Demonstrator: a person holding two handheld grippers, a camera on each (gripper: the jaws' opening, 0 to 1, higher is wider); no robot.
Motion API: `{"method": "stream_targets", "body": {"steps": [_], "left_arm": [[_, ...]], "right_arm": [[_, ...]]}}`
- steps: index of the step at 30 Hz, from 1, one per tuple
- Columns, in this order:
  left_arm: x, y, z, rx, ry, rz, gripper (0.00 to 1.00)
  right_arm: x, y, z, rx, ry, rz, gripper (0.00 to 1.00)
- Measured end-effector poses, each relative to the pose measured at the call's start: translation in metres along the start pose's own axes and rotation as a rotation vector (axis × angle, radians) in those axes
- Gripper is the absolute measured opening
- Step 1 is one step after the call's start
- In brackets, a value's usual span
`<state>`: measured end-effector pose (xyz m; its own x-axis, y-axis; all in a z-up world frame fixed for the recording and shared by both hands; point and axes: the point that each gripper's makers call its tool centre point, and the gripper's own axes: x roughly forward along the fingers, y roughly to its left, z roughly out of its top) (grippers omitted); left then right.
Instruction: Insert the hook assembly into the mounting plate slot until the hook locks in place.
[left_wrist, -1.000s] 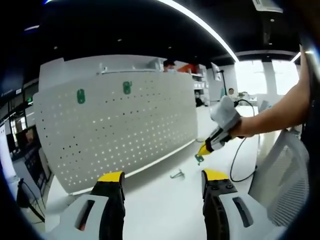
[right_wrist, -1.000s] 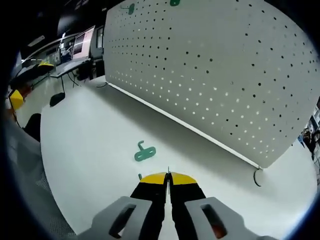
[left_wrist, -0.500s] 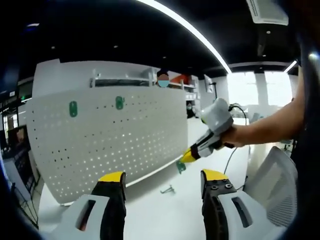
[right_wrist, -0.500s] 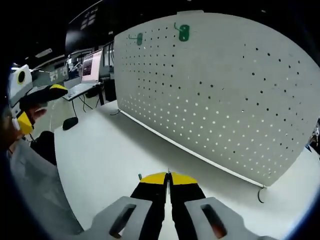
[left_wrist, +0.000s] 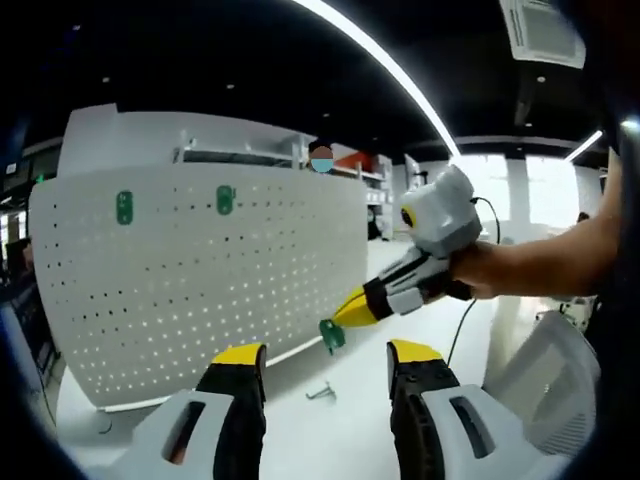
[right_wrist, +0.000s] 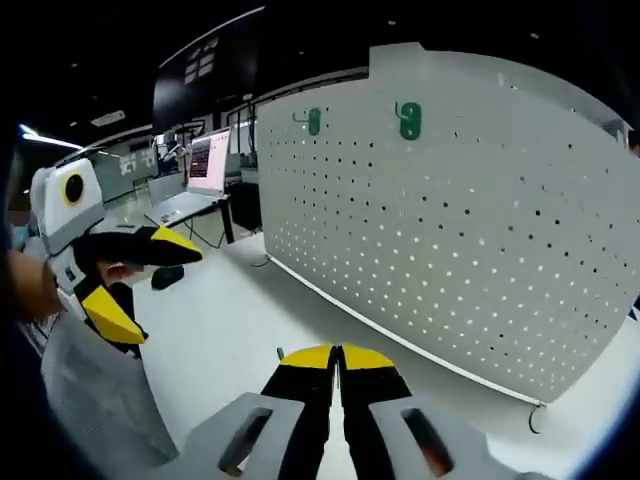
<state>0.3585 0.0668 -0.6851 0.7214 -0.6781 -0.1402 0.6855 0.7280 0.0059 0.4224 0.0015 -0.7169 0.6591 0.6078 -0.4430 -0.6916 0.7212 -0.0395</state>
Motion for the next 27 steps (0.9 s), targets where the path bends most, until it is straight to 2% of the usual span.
{"method": "stream_targets", "body": {"steps": [8,13,23,27], "left_arm": [[0.015,0.004,-0.007,0.017,0.021,0.020,0.42],[0.020,0.009,-0.013,0.035,0.047,0.050,0.33],[0.026,0.009,-0.011,0.016,0.034,0.051,0.29],[0.027,0.007,-0.008,0.011,0.020,0.042,0.22]], "right_arm": [[-0.001,0.016,0.015,0.032,-0.040,0.046,0.00],[-0.002,0.023,0.021,0.040,-0.051,0.060,0.00],[-0.003,0.036,0.030,0.062,-0.072,0.097,0.00],[-0.003,0.040,0.031,0.059,-0.071,0.104,0.00]]}}
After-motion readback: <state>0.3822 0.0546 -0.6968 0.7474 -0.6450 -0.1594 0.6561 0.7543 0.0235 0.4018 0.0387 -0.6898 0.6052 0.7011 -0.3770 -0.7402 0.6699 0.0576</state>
